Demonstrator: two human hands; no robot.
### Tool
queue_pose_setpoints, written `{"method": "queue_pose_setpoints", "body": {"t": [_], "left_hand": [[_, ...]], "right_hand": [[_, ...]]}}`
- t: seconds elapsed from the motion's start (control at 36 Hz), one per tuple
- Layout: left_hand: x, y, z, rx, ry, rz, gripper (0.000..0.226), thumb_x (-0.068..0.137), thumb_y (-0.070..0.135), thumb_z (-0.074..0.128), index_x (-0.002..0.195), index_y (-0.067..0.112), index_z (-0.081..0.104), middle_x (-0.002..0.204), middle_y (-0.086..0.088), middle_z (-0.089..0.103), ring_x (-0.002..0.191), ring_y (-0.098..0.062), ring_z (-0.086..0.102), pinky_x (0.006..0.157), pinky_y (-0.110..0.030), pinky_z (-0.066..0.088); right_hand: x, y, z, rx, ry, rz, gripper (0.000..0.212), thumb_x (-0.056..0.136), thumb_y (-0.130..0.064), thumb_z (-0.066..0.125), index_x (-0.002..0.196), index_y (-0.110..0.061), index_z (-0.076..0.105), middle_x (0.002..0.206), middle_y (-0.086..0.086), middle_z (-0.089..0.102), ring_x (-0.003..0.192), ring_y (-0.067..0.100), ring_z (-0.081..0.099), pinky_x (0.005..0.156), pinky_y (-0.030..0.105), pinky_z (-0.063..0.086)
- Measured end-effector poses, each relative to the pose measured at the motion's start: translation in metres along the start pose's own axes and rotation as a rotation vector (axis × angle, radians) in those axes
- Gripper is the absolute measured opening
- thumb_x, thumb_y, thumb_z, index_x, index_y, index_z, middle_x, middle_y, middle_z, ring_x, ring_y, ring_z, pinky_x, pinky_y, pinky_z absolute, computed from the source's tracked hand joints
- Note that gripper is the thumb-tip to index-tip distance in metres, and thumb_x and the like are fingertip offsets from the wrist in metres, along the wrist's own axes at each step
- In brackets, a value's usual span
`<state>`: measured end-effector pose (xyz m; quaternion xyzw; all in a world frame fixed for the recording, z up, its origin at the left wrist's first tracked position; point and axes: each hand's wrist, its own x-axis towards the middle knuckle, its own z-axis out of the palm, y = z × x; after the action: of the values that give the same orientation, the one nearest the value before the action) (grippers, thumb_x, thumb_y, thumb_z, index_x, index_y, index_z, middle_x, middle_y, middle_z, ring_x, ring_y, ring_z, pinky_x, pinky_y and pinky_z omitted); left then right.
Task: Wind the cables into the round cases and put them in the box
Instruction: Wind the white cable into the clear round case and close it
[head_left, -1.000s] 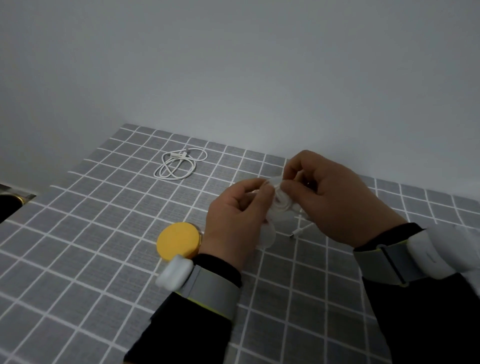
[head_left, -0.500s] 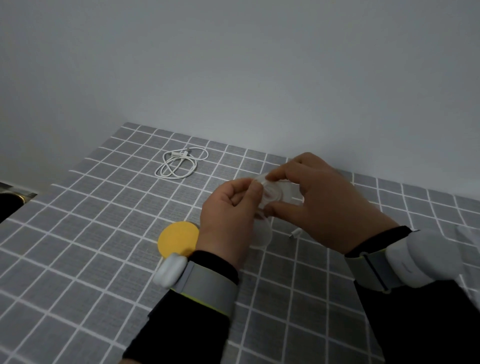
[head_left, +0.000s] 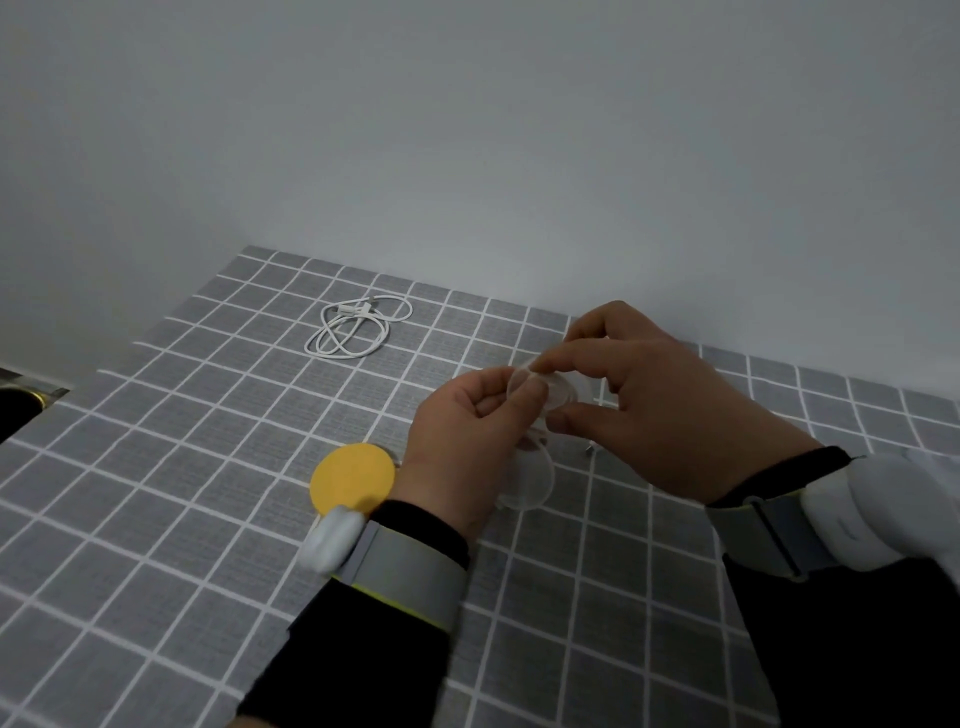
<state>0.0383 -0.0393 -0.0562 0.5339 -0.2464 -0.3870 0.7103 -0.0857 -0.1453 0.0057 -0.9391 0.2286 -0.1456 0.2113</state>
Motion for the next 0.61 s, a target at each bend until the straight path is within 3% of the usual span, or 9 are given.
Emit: {"method": "queue_pose_setpoints", "body": {"t": [0.17,0.25,0.33,0.47,0.61], "left_hand": [[0.000,0.001,0.000,-0.050,-0.005,-0.002,0.016,0.091,0.008,0.066,0.105,0.002,0.071,0.087,-0.013,0.077,0.073,-0.019,0.070,0.065,-0.027,0.056],[0.001,0.001,0.001,-0.085,0.038,0.009,0.014,0.091,0.006,0.066,0.104,0.004,0.070,0.090,-0.013,0.077,0.076,-0.020,0.071,0.067,-0.028,0.056],[0.003,-0.001,0.000,-0.032,0.088,0.052,0.013,0.090,0.009,0.069,0.103,0.009,0.070,0.089,-0.010,0.078,0.077,-0.018,0.071,0.070,-0.030,0.053],[0.003,0.000,0.000,0.056,0.157,0.124,0.011,0.089,0.012,0.071,0.096,0.020,0.069,0.084,-0.003,0.078,0.075,-0.015,0.071,0.068,-0.029,0.057],[0.004,0.004,-0.001,-0.011,0.243,0.146,0.016,0.090,0.010,0.070,0.105,0.010,0.067,0.082,-0.002,0.077,0.071,-0.011,0.068,0.065,-0.022,0.056]], "right_hand": [[0.000,0.001,0.002,0.034,0.019,0.022,0.041,0.077,-0.049,0.073,0.117,-0.046,0.064,0.108,-0.017,0.047,0.090,-0.007,0.048,0.074,0.013,0.034],[0.001,-0.002,0.004,0.019,0.057,0.037,0.056,0.076,-0.056,0.070,0.130,-0.048,0.055,0.109,-0.014,0.048,0.084,-0.005,0.048,0.077,0.019,0.040],[0.001,-0.005,0.004,0.007,0.117,0.050,0.063,0.080,-0.053,0.071,0.137,-0.046,0.045,0.113,-0.012,0.048,0.077,-0.007,0.044,0.075,0.014,0.037],[0.005,-0.008,0.005,-0.104,0.203,0.133,0.029,0.093,-0.038,0.060,0.121,-0.030,0.061,0.110,-0.006,0.055,0.088,0.005,0.048,0.078,0.021,0.037],[0.004,-0.012,0.004,0.035,0.237,0.224,0.025,0.092,-0.038,0.062,0.117,-0.036,0.063,0.092,-0.015,0.064,0.076,0.000,0.055,0.068,0.017,0.037]]}}
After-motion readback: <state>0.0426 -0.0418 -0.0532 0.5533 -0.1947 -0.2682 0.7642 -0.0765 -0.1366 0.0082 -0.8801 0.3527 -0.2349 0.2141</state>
